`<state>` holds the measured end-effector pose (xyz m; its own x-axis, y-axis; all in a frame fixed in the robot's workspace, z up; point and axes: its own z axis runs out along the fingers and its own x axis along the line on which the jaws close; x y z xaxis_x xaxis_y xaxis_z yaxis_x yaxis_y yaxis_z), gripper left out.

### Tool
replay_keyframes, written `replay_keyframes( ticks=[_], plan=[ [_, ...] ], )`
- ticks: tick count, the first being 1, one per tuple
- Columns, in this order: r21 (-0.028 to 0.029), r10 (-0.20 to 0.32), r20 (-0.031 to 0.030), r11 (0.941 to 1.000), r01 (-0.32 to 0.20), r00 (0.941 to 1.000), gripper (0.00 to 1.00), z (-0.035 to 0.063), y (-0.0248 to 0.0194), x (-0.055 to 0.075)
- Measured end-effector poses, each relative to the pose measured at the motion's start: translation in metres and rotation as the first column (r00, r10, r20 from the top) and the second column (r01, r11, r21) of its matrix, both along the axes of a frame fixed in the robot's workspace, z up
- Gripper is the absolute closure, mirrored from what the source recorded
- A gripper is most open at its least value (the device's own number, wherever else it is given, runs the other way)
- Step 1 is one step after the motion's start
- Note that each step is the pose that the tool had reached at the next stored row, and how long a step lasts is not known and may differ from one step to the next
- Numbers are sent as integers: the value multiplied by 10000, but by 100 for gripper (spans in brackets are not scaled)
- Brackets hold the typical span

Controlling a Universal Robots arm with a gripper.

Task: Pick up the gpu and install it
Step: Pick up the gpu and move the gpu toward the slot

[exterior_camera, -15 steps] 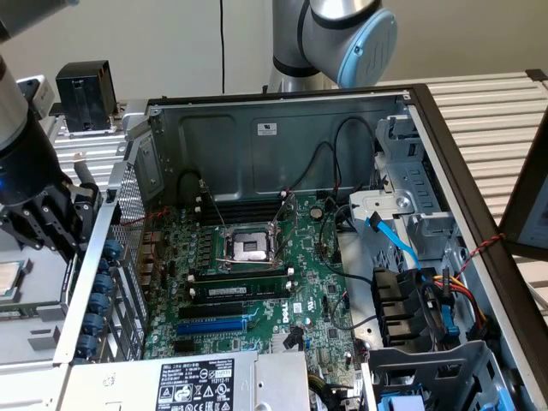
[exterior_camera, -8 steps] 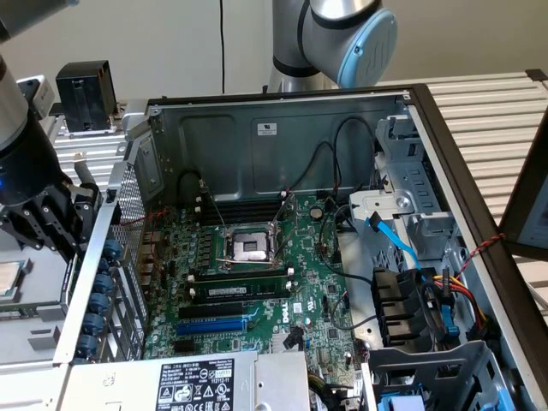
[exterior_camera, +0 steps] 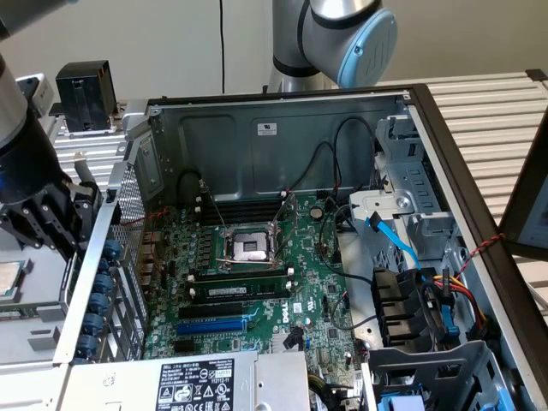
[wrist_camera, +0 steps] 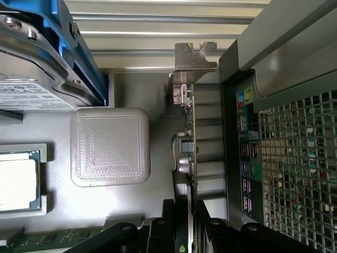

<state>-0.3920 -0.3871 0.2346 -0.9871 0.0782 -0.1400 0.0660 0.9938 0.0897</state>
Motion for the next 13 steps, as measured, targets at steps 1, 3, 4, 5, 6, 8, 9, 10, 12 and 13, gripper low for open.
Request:
replay_keyframes(
  ticks=[1,3,4,5,6,8,9,10,12,13],
  plan=[
    [0,0,0,10000,0,10000,73,5,0,0],
    [1,0,2,10000,0,10000,73,5,0,0],
    [0,0,1,10000,0,10000,73,11,0,0],
    [-2,0,-2,10000,0,10000,73,25,0,0],
    [0,0,0,10000,0,10000,73,34,0,0],
    [0,0,2,10000,0,10000,73,69,0,0],
    [1,0,2,10000,0,10000,73,91,0,0],
    [0,0,1,10000,0,10000,73,119,0,0],
    [1,0,7,10000,0,10000,73,173,0,0],
    [1,0,8,10000,0,10000,73,198,0,0]
  ],
)
